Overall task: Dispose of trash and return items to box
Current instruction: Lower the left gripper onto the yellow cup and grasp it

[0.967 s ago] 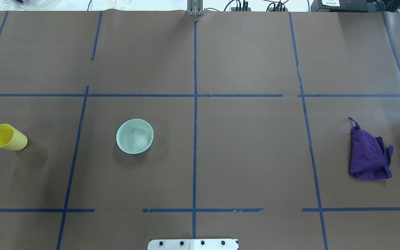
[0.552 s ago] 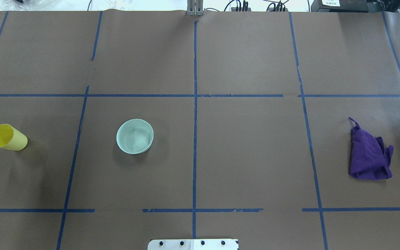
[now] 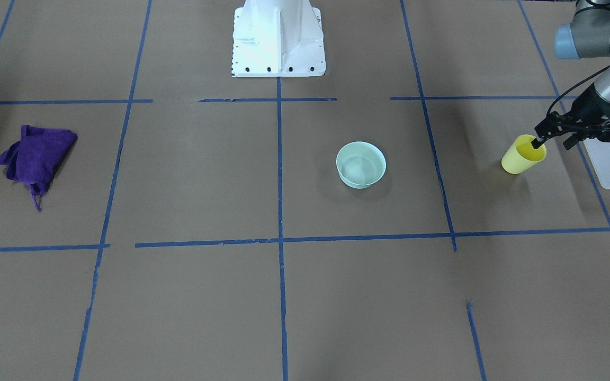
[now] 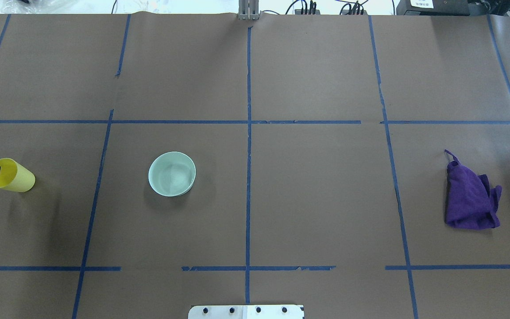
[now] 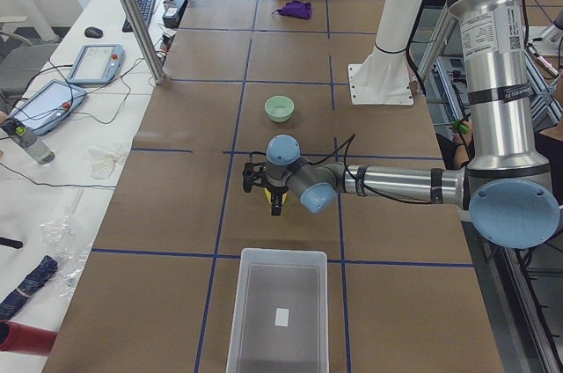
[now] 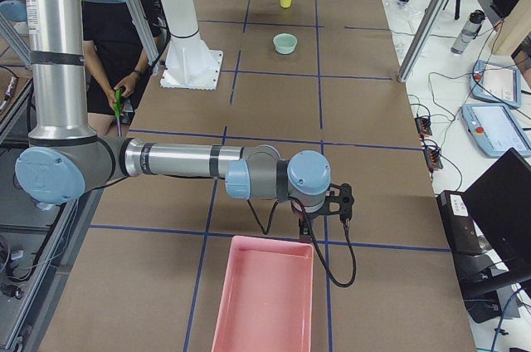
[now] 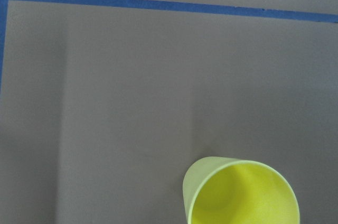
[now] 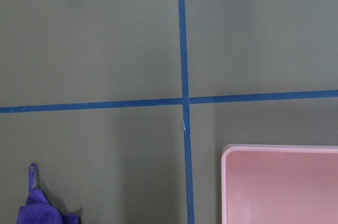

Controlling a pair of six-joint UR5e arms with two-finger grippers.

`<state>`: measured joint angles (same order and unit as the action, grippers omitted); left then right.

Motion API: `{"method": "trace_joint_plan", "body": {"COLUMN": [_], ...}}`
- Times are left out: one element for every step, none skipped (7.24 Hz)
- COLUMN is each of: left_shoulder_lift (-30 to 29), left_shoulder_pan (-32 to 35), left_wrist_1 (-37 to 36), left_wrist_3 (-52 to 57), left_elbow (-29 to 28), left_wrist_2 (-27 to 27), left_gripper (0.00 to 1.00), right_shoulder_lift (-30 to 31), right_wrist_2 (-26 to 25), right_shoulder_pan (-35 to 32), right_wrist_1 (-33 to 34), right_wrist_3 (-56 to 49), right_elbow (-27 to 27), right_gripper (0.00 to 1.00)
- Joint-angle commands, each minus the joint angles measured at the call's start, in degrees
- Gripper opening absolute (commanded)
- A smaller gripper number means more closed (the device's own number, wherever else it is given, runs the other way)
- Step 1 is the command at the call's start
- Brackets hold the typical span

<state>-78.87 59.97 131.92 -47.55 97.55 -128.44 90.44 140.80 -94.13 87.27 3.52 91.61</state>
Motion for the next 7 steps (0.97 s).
{"method": "trace_joint_plan", "body": {"left_shoulder_lift": [-0.15, -0.15, -0.15, -0.24, -0.32, -0.93, -0.94], "left_shoulder_pan": [-1.25, -1.69, -2.04, -2.13, -2.13, -2.13, -2.13], "left_wrist_1": [0.0, 0.09, 0.09, 0.09, 0.09, 0.0, 0.09], "left_wrist_3": [0.0, 0.0, 0.0, 0.0, 0.0, -0.09, -0.09], "left_elbow": [-0.16, -0.25, -0.25, -0.51, -0.6, -0.86, -1.04], "left_wrist_2": [0.03, 0.03, 1.07, 1.26, 1.35, 1.35, 1.35], "left_gripper": [0.92, 0.88, 0.8, 0.66, 0.5, 0.39, 0.26], "right_shoulder_lift": [0.0, 0.0, 0.0, 0.0, 0.0, 0.0, 0.0], "right_wrist_2": [0.0, 0.0, 0.0, 0.0, 0.09, 0.09, 0.0], "right_shoulder_pan": [0.0, 0.0, 0.0, 0.0, 0.0, 0.0, 0.0], "right_wrist_1": [0.01, 0.01, 0.01, 0.01, 0.01, 0.01, 0.01], "right_wrist_3": [0.0, 0.0, 0.0, 0.0, 0.0, 0.0, 0.0], "right_elbow": [-0.03, -0.03, -0.03, 0.06, -0.03, 0.06, -0.03], "right_gripper": [1.0, 1.0, 1.0, 1.0, 1.0, 1.0, 1.0]}}
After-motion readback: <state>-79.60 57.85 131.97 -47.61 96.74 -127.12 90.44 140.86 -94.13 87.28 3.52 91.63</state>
